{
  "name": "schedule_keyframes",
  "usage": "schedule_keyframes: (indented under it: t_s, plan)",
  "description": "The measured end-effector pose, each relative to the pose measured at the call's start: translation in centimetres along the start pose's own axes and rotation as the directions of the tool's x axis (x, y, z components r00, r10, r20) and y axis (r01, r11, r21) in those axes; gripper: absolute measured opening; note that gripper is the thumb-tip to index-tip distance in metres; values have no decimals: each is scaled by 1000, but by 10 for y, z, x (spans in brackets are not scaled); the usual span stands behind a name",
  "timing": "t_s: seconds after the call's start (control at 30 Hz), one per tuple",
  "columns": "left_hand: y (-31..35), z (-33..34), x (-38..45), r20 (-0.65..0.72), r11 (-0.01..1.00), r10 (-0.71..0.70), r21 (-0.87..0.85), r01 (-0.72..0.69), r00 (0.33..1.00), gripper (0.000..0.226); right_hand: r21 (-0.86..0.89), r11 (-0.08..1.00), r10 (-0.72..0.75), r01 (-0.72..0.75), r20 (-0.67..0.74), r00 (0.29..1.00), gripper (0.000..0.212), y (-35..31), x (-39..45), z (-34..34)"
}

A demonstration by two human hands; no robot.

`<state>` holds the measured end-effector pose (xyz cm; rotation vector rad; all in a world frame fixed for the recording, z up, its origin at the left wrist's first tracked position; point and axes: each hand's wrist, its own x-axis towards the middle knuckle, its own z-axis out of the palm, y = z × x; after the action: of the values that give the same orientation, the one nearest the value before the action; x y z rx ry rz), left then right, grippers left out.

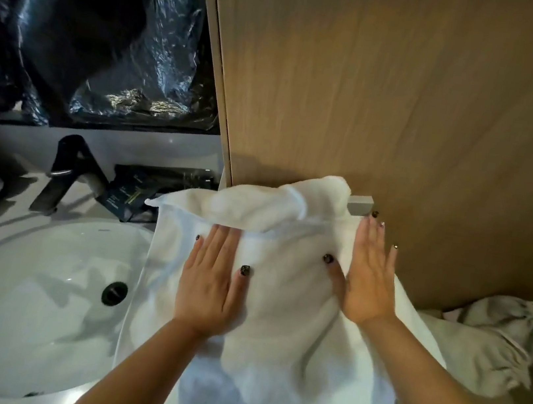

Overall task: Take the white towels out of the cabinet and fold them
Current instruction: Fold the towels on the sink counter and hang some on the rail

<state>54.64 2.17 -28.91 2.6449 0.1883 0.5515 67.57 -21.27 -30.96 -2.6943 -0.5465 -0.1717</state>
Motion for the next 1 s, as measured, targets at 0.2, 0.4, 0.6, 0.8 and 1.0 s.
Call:
schedule_keyframes:
  t_s: [0.2,0.4,0.6,0.8,1.0]
  plan:
    - [21,-9,-16,-77,994,-88,58,93,993,70,101,994,52,-35,-163,985,71,-25,-26,-21]
    - [27,20,-100,-5,982,-64,180,64,998,76,-115,850,-521,514,-46,852,70,-82,-118,32]
    - [7,18,-107,68,951,-27,310,5,997,86,-233,890,-369,392,136,919,78,-30,-133,22]
    - [17,22,-166,183,963,-58,268,7,981,80,-107,894,-416,436,169,894,72,-59,-180,26]
    - [-3,10,-192,410,931,49,310,-190,911,67,-155,864,-398,479,372,839,66,-74,-206,31]
